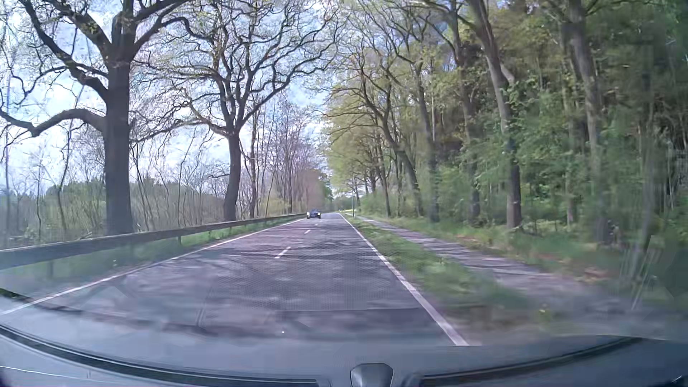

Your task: Follow the waypoints while adhering to traffic rules and regulations

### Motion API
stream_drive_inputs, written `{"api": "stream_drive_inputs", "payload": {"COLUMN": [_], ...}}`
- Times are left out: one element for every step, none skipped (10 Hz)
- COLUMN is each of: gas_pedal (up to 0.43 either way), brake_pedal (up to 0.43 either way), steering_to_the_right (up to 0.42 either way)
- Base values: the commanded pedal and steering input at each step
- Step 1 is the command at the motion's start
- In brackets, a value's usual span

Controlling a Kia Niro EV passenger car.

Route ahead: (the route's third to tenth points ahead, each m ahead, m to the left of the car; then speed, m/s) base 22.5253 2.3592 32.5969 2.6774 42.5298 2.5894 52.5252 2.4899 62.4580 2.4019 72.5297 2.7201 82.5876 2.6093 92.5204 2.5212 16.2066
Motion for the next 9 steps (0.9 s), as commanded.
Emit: {"api": "stream_drive_inputs", "payload": {"gas_pedal": [0.110, 0.110, 0.110, 0.110, 0.110, 0.110, 0.110, 0.110, 0.110], "brake_pedal": [0.000, 0.000, 0.000, 0.000, 0.000, 0.000, 0.000, 0.000, 0.000], "steering_to_the_right": [-0.005, -0.007, -0.007, -0.007, -0.007, -0.007, -0.007, -0.007, -0.007]}}
